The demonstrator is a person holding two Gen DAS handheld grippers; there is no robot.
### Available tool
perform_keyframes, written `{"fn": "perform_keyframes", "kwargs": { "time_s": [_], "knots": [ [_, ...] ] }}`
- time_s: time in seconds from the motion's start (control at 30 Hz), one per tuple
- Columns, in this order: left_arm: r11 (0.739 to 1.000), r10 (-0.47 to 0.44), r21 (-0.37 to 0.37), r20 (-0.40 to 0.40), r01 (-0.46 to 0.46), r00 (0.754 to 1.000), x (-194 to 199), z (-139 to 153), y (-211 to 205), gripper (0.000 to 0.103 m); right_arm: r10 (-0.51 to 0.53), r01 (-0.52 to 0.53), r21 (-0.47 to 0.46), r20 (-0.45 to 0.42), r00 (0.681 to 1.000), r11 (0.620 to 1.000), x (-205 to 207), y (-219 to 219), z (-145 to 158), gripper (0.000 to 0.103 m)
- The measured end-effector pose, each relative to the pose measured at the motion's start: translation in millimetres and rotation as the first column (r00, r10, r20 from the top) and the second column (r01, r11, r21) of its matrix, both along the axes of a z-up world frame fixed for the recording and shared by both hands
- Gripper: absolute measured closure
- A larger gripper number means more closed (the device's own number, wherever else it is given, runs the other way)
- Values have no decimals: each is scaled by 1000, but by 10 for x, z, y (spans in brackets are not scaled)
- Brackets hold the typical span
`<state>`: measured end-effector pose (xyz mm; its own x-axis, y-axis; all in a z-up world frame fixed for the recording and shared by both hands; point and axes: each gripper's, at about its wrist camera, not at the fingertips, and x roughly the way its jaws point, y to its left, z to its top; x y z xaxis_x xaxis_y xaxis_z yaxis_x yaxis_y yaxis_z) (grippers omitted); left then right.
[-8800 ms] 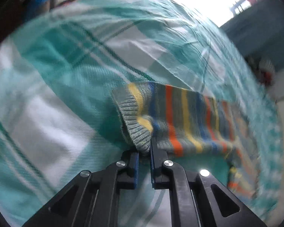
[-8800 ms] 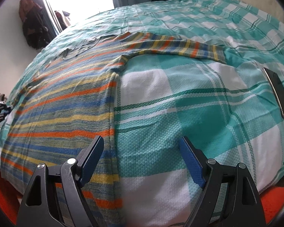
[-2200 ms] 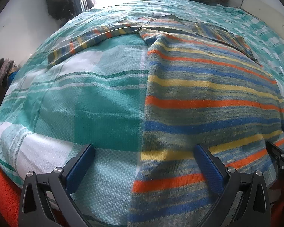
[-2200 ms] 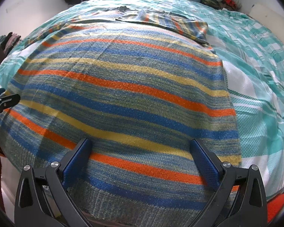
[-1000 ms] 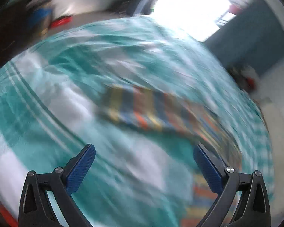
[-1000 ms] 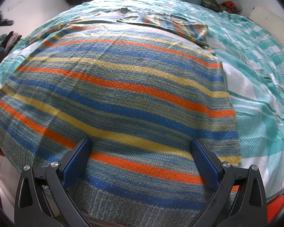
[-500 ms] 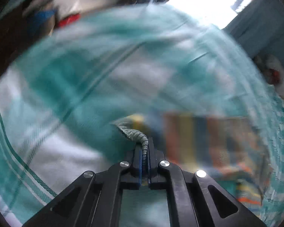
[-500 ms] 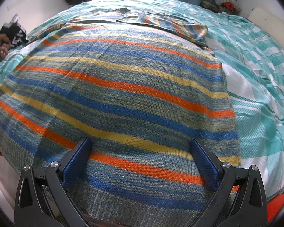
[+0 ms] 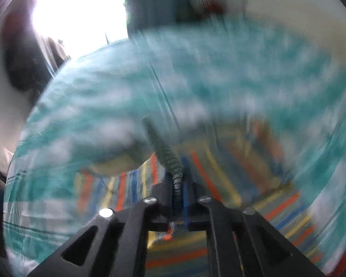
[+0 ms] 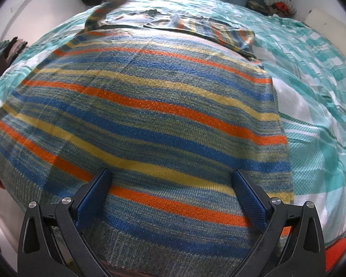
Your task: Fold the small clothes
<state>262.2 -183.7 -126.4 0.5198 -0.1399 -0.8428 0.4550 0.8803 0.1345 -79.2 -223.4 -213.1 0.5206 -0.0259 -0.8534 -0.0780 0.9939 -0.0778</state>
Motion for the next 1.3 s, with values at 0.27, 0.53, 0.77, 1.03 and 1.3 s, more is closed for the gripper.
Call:
{"fn": "perform_keyframes", "kwargs": {
  "time_s": [0.27,0.53,0.77,1.03,1.3],
  "knots": [
    [990,53,-122,-92,-64,994,-661,-251,512,49,17,-17,7,6,1000,1000,-38,-15,9,1],
    [948,320,14,-26,-319,947,276,-376,1304,29,17,-17,14,1,1000,1000,-26,-33,62,1],
    [950,311,-21,21,-311,950,-68,-338,1568,27,-77,69,104,72,994,992,-121,-313,458,1],
    [887,453,-138,72,-440,889,-985,-91,2179,20,-230,231,26,275,934,972,380,-1458,1029,1],
    [787,610,-117,6,-606,792,-1540,-646,2638,13,-475,498,-123,176,862,858,1364,-2794,321,0]
  ]
}}
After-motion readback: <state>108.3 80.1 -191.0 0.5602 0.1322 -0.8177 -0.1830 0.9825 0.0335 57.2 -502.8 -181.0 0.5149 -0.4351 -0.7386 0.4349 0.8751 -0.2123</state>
